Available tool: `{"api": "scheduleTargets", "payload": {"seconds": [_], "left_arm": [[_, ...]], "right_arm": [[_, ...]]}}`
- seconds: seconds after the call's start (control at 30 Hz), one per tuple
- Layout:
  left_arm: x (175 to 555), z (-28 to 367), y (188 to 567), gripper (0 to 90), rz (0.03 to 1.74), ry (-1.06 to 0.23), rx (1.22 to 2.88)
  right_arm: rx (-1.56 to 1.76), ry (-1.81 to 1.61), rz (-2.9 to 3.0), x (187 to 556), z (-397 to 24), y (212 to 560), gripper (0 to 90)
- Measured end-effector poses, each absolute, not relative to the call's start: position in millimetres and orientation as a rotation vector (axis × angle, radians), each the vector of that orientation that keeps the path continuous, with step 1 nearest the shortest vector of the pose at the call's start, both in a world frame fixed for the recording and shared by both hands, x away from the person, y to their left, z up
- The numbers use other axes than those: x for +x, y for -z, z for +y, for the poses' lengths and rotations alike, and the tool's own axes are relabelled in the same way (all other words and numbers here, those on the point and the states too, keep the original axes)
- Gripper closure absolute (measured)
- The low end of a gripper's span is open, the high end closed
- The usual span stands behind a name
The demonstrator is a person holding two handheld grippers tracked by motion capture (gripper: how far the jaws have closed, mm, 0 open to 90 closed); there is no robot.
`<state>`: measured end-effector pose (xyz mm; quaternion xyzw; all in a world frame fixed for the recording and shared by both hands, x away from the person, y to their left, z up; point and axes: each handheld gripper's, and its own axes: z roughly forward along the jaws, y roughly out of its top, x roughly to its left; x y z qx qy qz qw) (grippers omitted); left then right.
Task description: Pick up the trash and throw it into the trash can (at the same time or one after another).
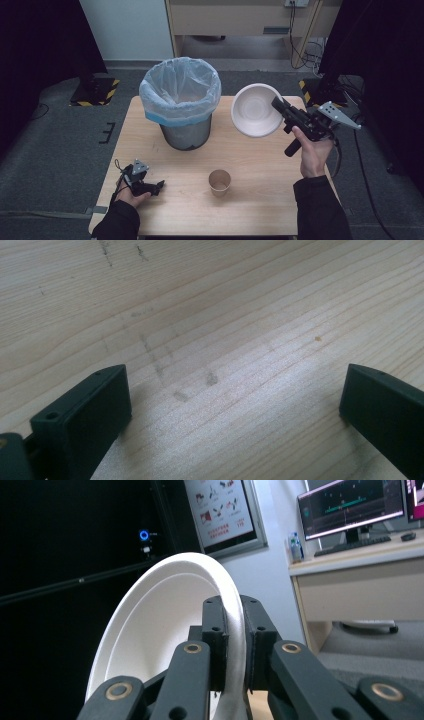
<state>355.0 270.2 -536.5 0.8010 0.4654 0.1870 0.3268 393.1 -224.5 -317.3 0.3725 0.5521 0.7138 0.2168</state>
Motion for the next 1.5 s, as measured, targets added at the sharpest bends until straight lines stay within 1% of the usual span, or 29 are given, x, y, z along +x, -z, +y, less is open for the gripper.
{"api": "scheduleTargets", "payload": {"seconds": [0.4,0.97,1.4,1.5], "left_arm": [[355.0,270.2,536.5,0.0,1.219,-0.49,2.098],[355.0,270.3,536.5,0.0,1.219,-0.49,2.099],[355.1,270.2,536.6,0.0,1.219,-0.491,2.097],[355.0,270.1,536.6,0.0,1.22,-0.491,2.097]], "right_arm": [[0.974,-2.001,1.47,414.1,-196.8,287.8,83.0],[0.911,-1.982,1.477,442.6,-153.8,263.7,83.0],[0.878,-1.952,1.509,466.6,-112.4,258.2,83.0],[0.887,-1.948,1.508,469.9,-108.3,259.1,83.0]]}}
